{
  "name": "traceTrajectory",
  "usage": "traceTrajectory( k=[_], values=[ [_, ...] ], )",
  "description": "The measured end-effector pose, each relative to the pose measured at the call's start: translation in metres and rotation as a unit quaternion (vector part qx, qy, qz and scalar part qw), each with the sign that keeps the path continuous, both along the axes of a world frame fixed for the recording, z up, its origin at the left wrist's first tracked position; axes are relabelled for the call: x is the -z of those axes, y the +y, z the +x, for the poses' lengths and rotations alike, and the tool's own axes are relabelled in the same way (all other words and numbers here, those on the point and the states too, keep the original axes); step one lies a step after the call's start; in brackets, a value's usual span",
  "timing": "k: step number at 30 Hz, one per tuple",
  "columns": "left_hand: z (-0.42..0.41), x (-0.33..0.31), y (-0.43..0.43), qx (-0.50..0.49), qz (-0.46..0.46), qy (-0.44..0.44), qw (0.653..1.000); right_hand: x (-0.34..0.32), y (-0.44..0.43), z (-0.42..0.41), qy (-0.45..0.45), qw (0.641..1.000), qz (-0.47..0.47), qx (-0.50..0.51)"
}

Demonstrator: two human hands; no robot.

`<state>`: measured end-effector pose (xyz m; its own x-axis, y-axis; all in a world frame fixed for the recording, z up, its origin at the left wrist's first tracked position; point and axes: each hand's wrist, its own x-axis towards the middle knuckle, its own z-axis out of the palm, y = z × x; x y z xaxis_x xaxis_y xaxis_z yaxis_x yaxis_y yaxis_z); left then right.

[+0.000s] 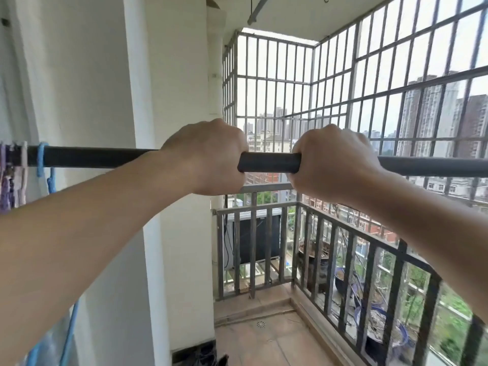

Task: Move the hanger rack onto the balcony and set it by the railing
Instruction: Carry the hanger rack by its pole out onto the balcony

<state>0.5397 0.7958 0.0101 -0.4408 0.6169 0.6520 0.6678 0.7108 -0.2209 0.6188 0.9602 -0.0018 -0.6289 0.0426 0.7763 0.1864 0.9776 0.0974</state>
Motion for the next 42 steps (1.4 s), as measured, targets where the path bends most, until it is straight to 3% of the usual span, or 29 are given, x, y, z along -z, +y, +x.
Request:
traceTrajectory(
  k=[8,19,42],
  values=[
    [0.043,0.004,0.036,0.027,-0.015,-0.022,0.999,0.009,0.030,0.055,-0.018,0.999,-0.004,0.032],
    [0.098,-0.026,0.051,0.041,-0.005,0.027,0.999,-0.021,0.043,0.111,0.000,0.999,-0.007,0.043],
    [0.117,-0.028,0.012,0.063,0.019,-0.007,0.998,-0.026,0.003,0.136,-0.004,0.999,0.022,0.046]
  ],
)
